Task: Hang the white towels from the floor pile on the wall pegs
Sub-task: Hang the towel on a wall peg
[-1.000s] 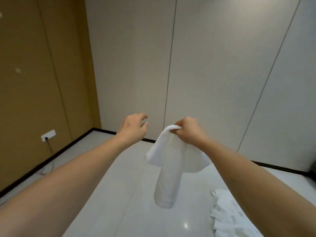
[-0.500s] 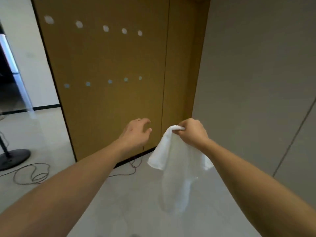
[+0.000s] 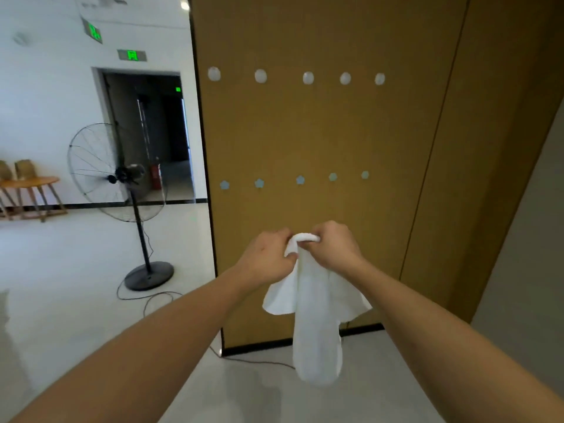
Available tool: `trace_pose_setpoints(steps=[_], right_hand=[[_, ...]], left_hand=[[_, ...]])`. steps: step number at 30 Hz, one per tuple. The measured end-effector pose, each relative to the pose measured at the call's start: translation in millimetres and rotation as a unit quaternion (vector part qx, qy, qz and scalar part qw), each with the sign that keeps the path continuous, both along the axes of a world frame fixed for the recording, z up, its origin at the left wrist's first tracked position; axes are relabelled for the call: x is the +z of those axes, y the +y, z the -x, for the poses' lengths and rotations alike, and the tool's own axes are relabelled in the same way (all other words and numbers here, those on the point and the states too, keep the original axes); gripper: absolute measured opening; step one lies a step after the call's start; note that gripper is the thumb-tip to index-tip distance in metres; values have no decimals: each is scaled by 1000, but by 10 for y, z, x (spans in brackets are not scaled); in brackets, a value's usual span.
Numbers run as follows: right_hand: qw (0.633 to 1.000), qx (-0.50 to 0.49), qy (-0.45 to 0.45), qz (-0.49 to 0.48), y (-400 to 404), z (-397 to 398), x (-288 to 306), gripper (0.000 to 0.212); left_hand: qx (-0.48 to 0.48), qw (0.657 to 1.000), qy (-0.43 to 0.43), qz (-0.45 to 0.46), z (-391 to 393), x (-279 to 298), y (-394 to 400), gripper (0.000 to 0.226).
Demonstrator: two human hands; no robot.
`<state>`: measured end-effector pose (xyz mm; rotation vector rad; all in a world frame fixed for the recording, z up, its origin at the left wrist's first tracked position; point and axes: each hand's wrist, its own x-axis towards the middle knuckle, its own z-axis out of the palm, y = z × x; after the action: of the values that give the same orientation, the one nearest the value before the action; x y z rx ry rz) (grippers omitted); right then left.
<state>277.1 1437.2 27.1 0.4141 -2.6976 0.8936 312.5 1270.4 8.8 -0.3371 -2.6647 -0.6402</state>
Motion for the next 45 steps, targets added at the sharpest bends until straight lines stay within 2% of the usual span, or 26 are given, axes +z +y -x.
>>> trace_pose_setpoints(steps=[2, 5, 10, 12, 16, 21, 23, 26, 29, 32, 34, 37, 39, 42, 45], right_hand=[[1000, 22, 8, 5, -241, 377, 23, 47], [999, 39, 10, 16, -630, 977, 42, 48], [996, 85, 35, 18, -1341, 1972, 309, 51], [992, 110, 50, 32, -1567, 2343, 511, 46], [982, 138, 99, 79, -1915, 3020, 955, 22], [958, 206, 139, 146, -2257, 3758, 1521, 21], [939, 254, 163, 161, -2366, 4052, 1711, 21], [913, 306, 210, 170, -2529, 4513, 1933, 18], [890, 348, 212, 205, -2722, 4993, 2171, 16], [880, 368, 223, 201, -2930, 5437, 2468, 12], [882, 355, 270, 151, -3084, 5718, 2682, 13], [882, 296, 367, 13, -3349, 6057, 2964, 22], [874, 274, 402, -18, -3527, 6226, 3099, 27], [864, 274, 421, 20, -3759, 6425, 3240, 27], [875, 284, 389, 53, -3949, 6598, 3364, 28]], left_hand=[[20, 1000, 19, -2, 332, 2, -202, 7], [47, 998, 52, -8, 891, 45, -537, 17], [78, 993, 87, -12, 1861, 333, -1201, 15], [85, 991, 98, -16, 2241, 558, -1494, 13], [121, 979, 155, -59, 2884, 1085, -2016, 16], [139, 964, 205, -102, 3556, 1650, -2505, 17], [139, 951, 241, -136, 3789, 1841, -2657, 13], [118, 934, 299, -155, 4123, 2064, -2859, 20], [116, 925, 332, -144, 4495, 2264, -3070, 25], [138, 915, 356, -130, 4845, 2471, -3253, 47], [171, 905, 375, -106, 5035, 2638, -3345, 50], [223, 893, 391, -15, 5299, 2865, -3507, 44], [256, 887, 382, 48, 5458, 2988, -3613, 46], [282, 880, 366, 106, 5691, 3146, -3753, 56], [284, 885, 353, 106, 5913, 3267, -3887, 59]])
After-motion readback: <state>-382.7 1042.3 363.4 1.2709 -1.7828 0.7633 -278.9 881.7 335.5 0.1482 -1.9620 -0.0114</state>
